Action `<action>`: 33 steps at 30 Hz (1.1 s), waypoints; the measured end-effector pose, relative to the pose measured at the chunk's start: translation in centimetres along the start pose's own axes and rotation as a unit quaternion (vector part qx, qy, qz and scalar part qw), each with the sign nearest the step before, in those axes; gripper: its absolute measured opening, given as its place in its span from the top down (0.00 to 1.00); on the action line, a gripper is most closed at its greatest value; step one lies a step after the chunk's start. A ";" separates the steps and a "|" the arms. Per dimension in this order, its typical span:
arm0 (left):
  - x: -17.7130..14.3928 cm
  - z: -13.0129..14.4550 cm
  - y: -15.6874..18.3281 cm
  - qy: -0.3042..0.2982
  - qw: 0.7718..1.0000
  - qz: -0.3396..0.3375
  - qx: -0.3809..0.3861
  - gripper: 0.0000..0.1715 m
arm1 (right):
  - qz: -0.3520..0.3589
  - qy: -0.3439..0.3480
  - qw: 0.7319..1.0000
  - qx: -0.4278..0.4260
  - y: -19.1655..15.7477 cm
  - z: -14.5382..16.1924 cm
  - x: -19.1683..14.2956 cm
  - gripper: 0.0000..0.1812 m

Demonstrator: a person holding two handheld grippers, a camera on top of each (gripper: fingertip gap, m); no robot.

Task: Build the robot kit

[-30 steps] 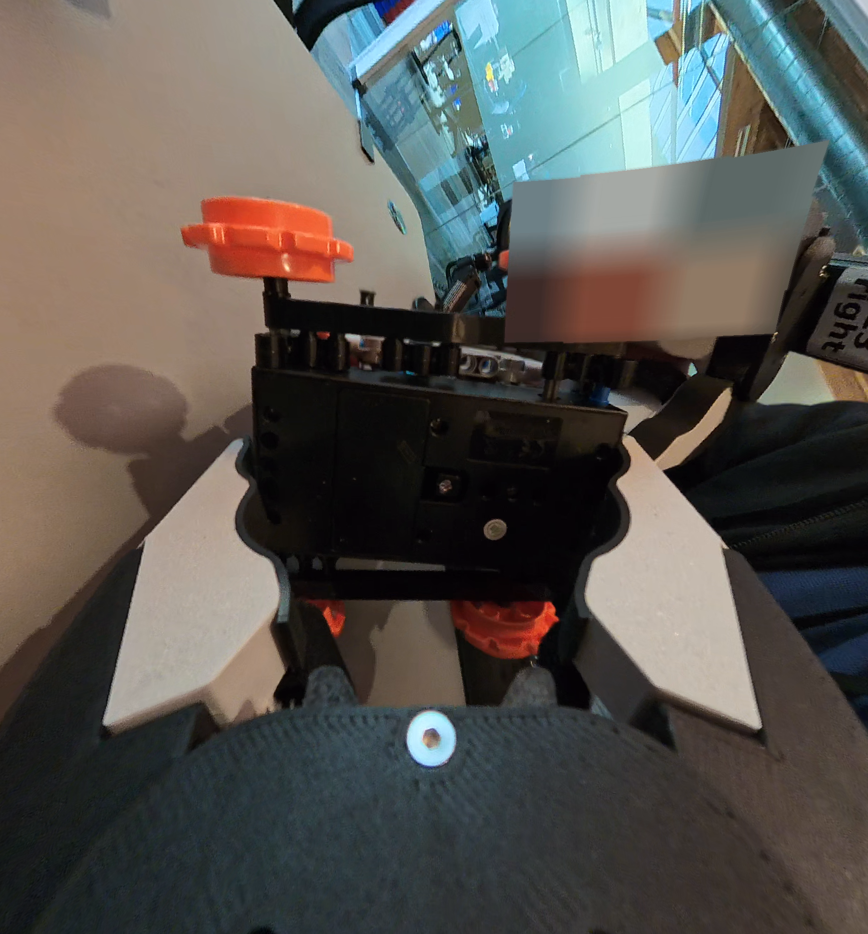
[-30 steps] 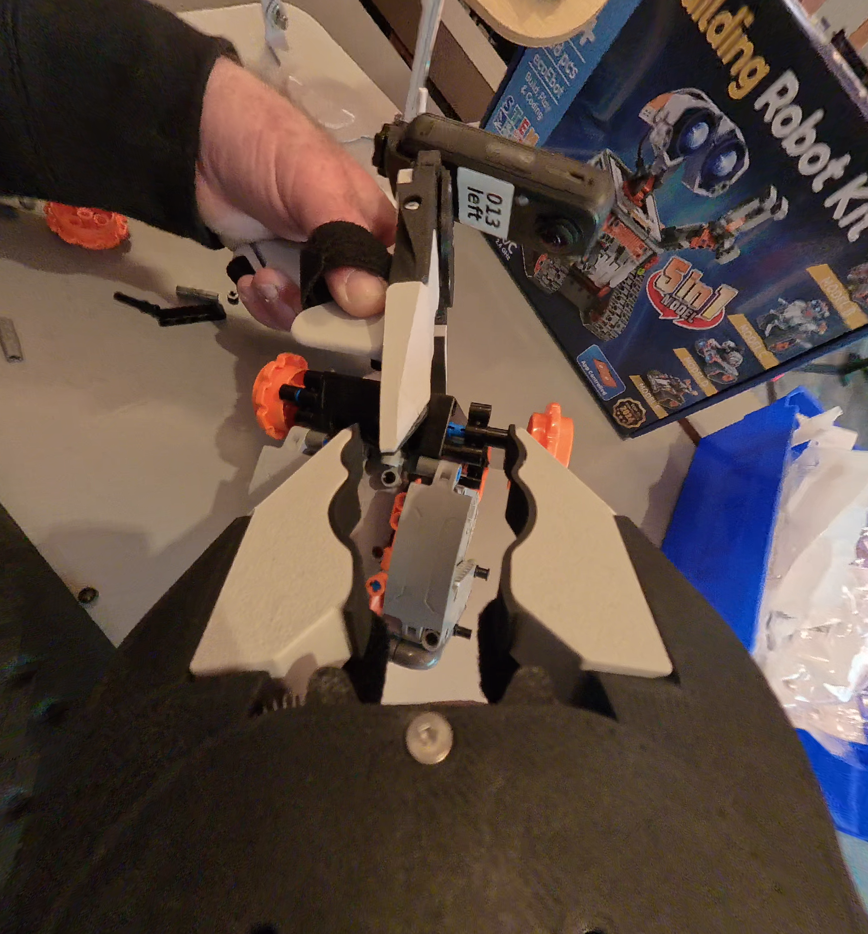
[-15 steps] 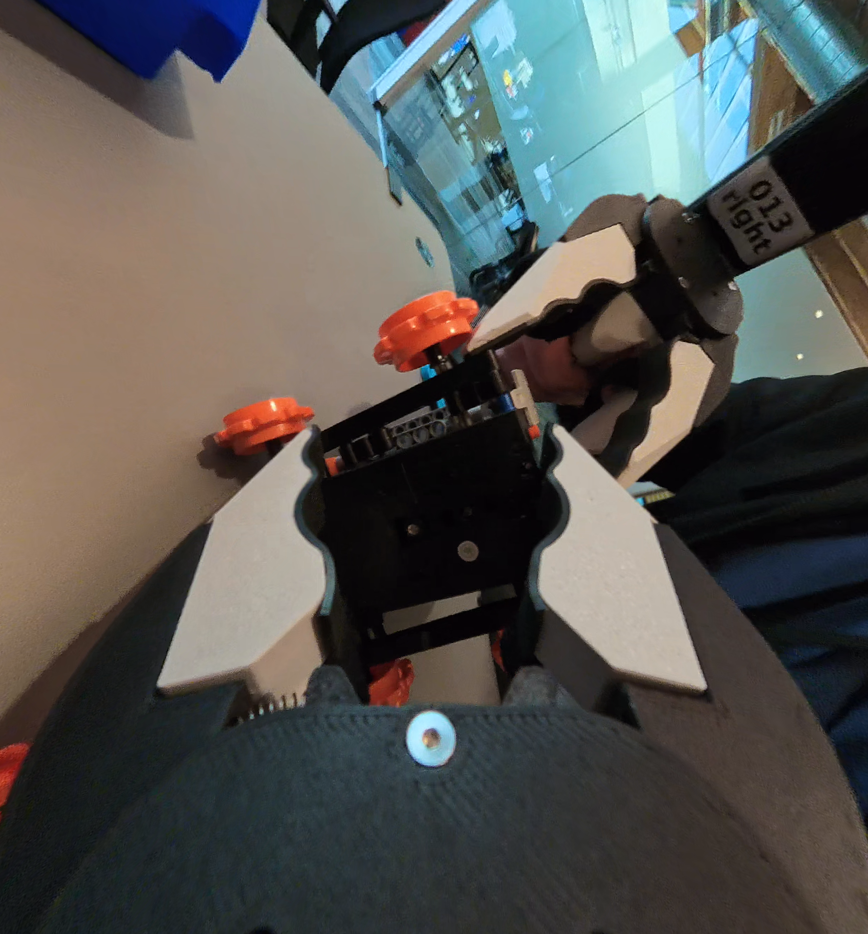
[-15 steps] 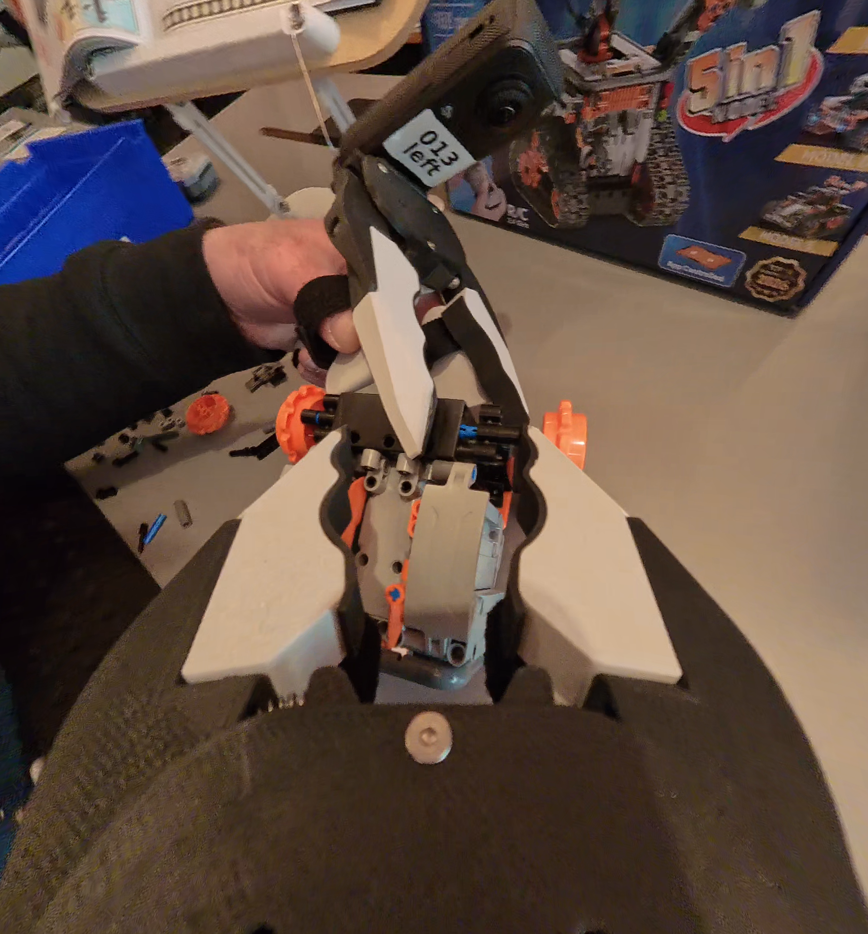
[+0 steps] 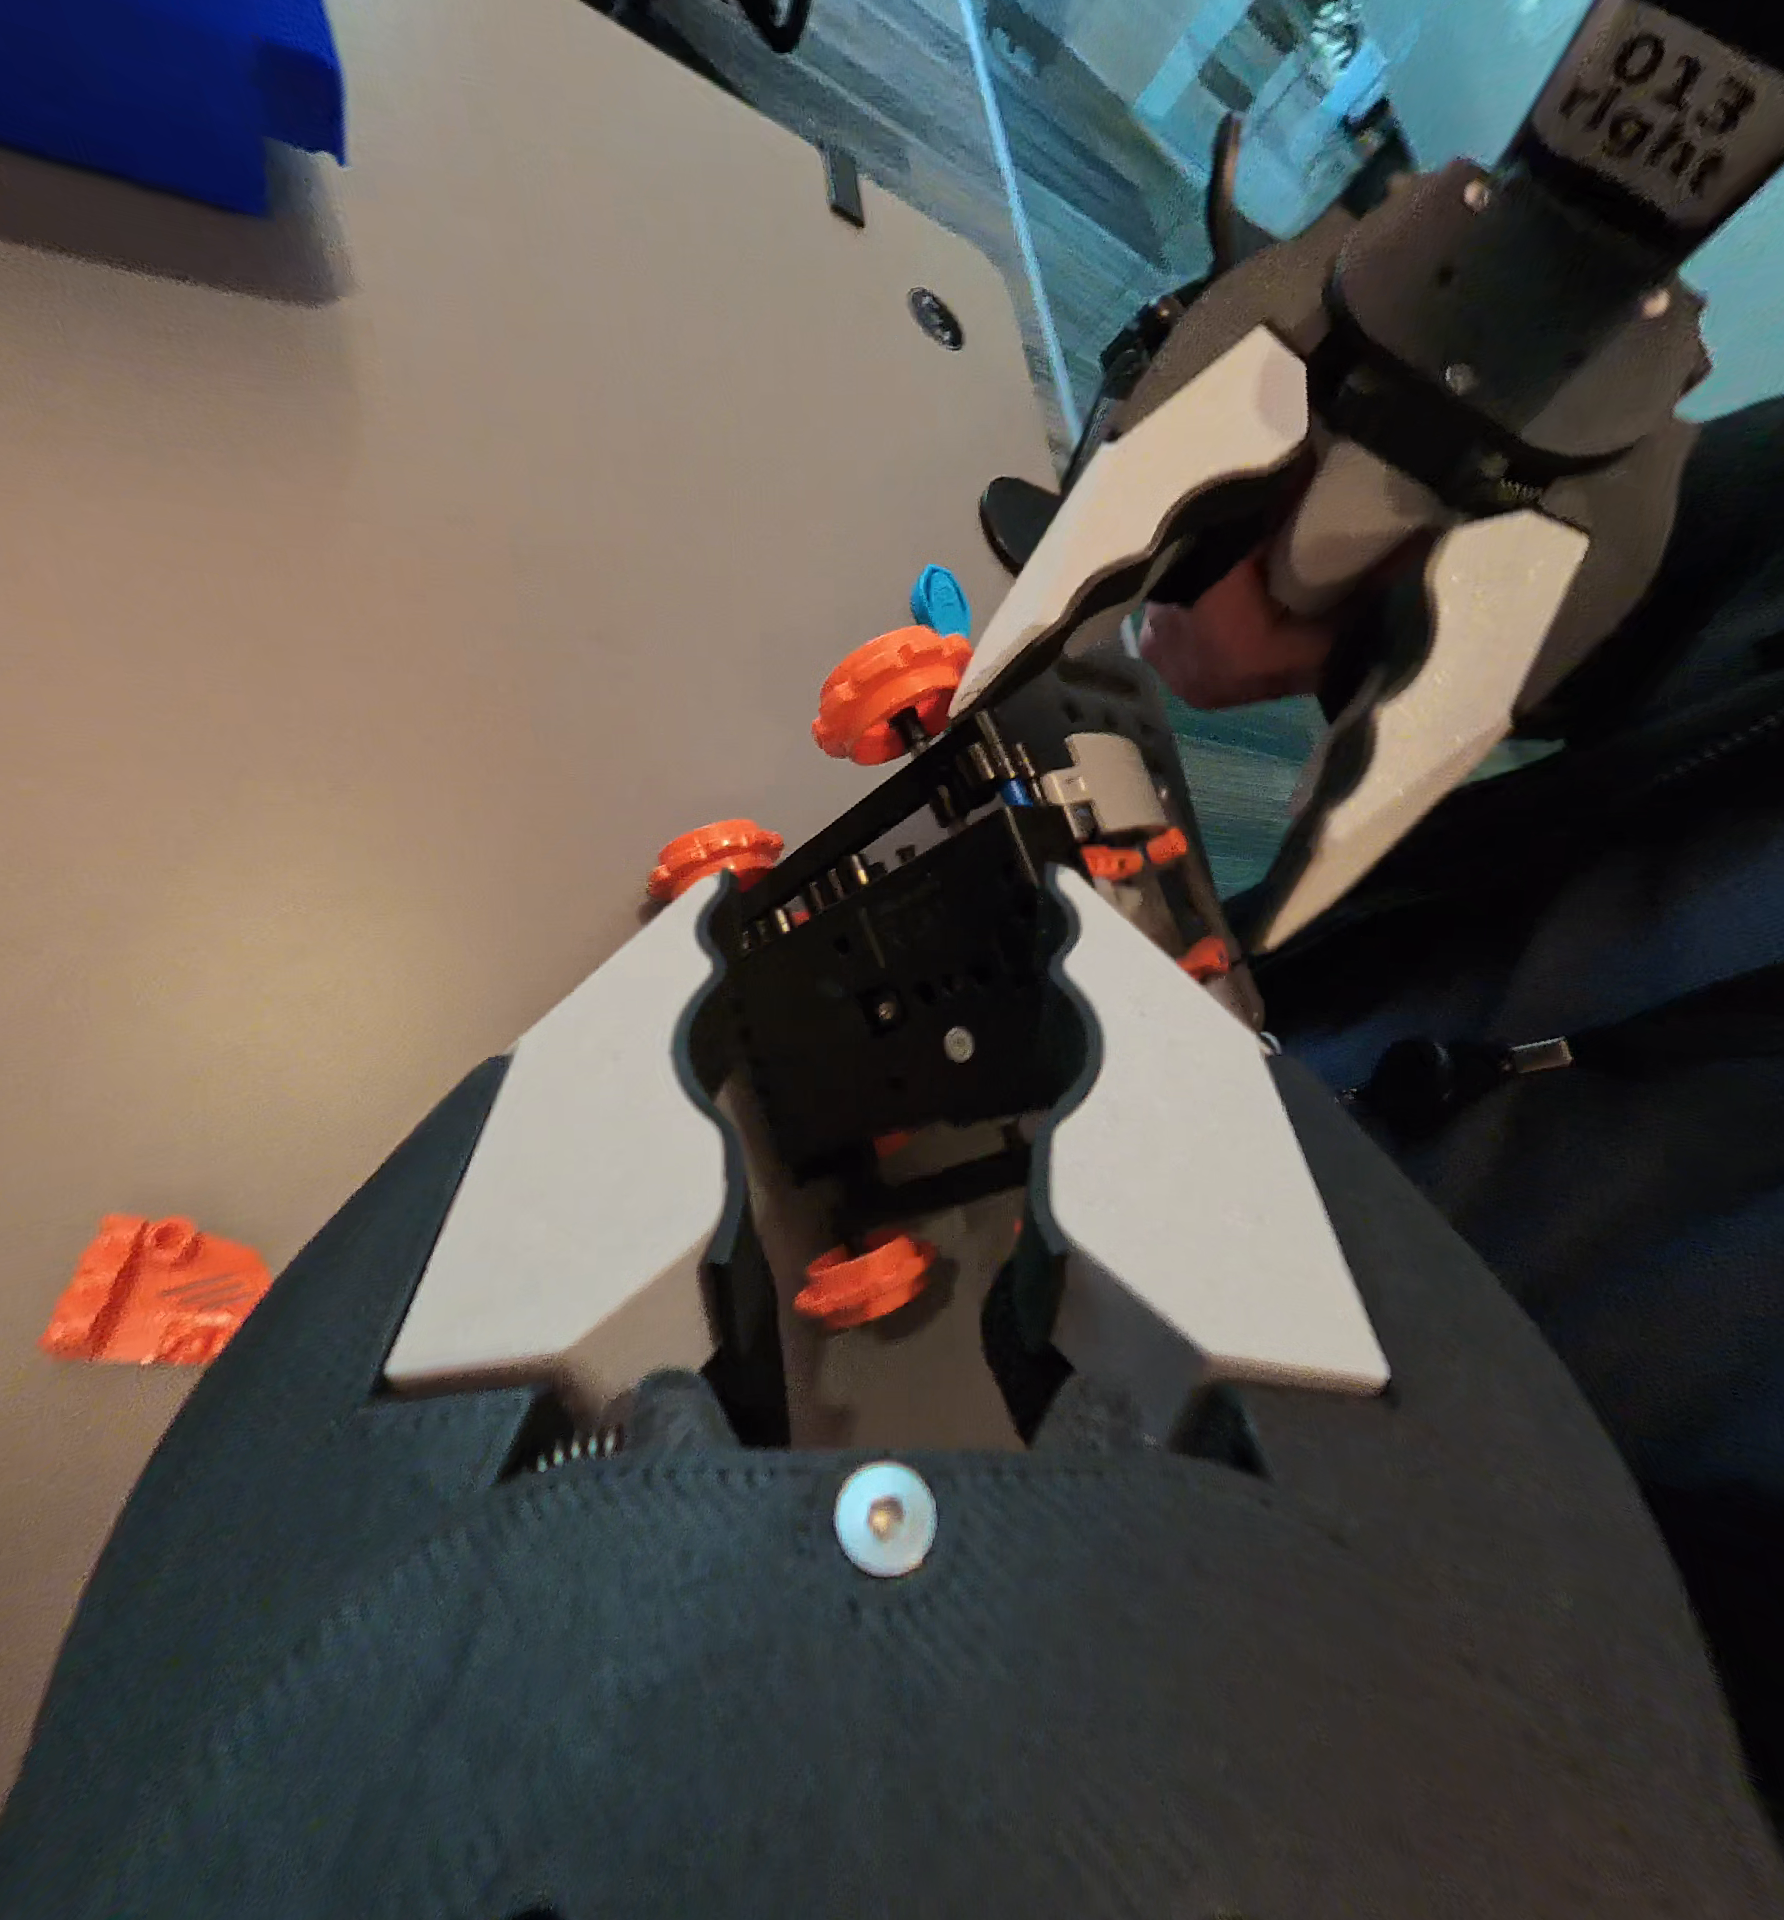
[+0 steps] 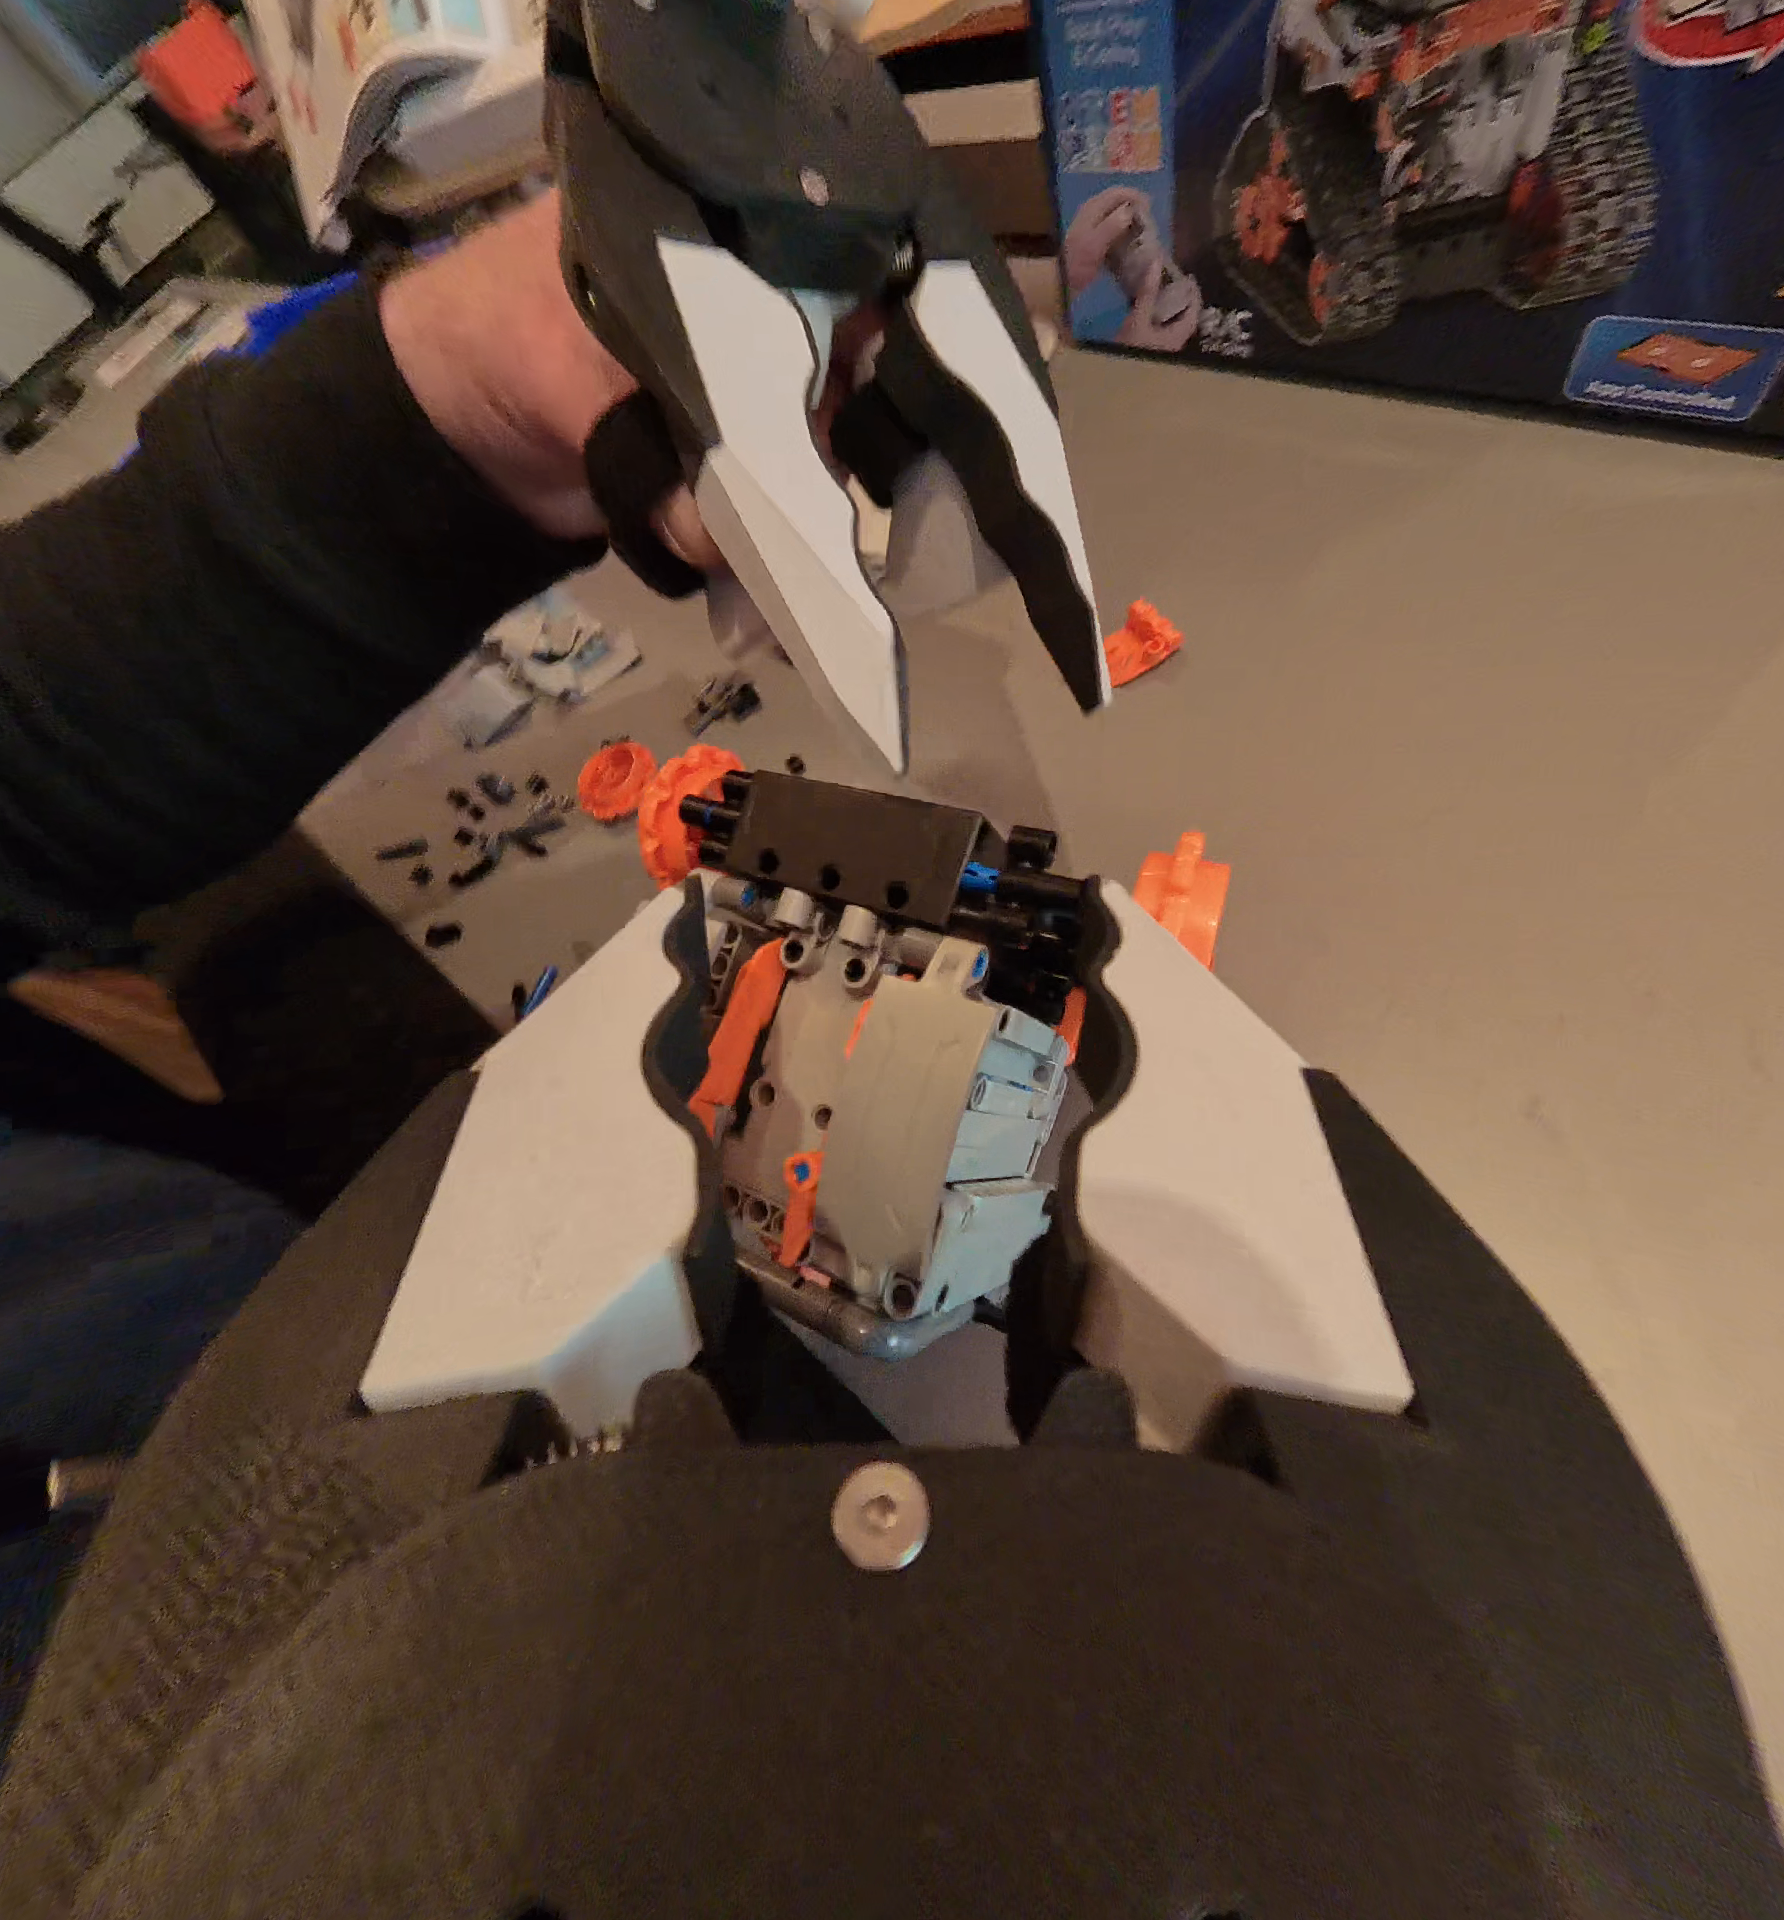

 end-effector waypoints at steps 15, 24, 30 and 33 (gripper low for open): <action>3.8 2.7 6.6 -0.025 0.994 -0.107 -0.028 0.57 | 0.013 -0.007 0.999 -0.049 0.5 1.3 -0.6 0.64; 3.2 2.5 6.6 -0.049 0.991 -0.124 -0.016 0.62 | 0.032 -0.024 0.996 -0.074 0.5 1.4 -1.6 0.63; 1.6 2.3 5.9 -0.068 0.989 -0.131 -0.005 0.74 | 0.037 -0.054 0.997 -0.050 1.5 3.4 -2.6 0.68; 0.8 2.3 5.5 -0.084 0.987 -0.137 0.004 0.76 | 0.020 -0.059 0.997 -0.034 0.9 4.0 -1.7 0.72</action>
Point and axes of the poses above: each gripper's, where its closed fingertips meet, x out along the fingers, z out of its underside, y = z × x across the jaws, the point moved 6 cm from there along -x, back along the fingers, and after that the axes turned 5 degrees about -y, right-handed, at the moved point
